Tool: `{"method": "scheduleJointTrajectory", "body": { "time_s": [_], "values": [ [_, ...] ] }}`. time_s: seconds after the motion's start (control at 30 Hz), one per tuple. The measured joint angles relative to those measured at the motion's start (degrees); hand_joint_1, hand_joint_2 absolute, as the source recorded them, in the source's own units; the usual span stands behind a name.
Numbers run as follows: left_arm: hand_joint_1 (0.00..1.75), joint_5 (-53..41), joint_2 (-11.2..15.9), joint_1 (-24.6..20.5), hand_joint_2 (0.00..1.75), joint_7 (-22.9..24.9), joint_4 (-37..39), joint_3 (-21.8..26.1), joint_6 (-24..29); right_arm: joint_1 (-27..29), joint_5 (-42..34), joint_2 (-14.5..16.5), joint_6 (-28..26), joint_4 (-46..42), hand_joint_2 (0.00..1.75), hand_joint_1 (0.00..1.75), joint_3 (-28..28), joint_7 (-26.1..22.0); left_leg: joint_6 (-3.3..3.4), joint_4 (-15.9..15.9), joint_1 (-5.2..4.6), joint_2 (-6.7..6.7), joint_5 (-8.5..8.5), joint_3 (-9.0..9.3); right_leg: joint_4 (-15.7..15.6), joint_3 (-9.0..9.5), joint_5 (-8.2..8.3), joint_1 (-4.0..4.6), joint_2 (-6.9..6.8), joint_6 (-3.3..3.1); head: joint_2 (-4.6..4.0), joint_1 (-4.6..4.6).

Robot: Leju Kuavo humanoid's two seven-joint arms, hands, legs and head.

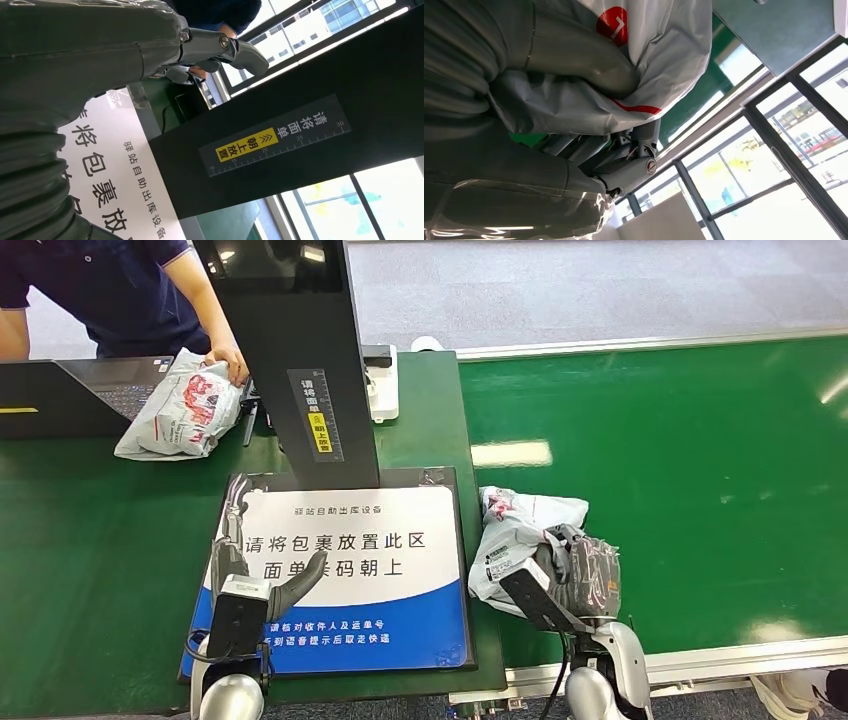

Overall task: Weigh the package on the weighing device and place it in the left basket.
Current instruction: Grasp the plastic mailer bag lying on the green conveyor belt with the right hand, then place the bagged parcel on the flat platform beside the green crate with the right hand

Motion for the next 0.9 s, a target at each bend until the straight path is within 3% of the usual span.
{"method": "scheduleJointTrajectory", "body": {
  "time_s": [0.53, 0.73, 0.9],
  "values": [
    [0.0, -1.27, -0.97, -1.61, 1.75, -1.55, 2.09, -0.11, -0.59, -10.28, 0.91, -4.28, -1.16, -1.51, 1.75, 1.7, 3.76, 0.37, 0.03, 0.01, 0.0, 0.01, 0.03, 0.0, 0.01, 0.0, 0.02, 0.0, 0.01, 0.0, 0.0, -0.01],
    [0.0, -1.72, -1.49, -2.17, 1.75, -1.75, 2.96, -0.17, -0.56, -16.89, 1.0, -5.33, 0.37, 0.06, 1.75, 1.71, 6.05, 2.09, 0.02, 0.02, -0.01, 0.01, 0.06, -0.07, 0.04, -0.05, 0.06, -0.02, 0.01, 0.02, 0.0, 0.0],
    [0.0, -1.48, -1.67, -2.82, 1.75, -2.46, 4.67, -0.47, 0.03, -26.85, 1.59, -5.37, 5.1, 2.83, 1.75, 1.71, 9.16, 3.62, 0.02, 0.03, -0.01, 0.01, 0.16, -0.08, 0.06, -0.09, 0.11, -0.01, 0.02, 0.02, 0.0, -0.01]
  ]
}}
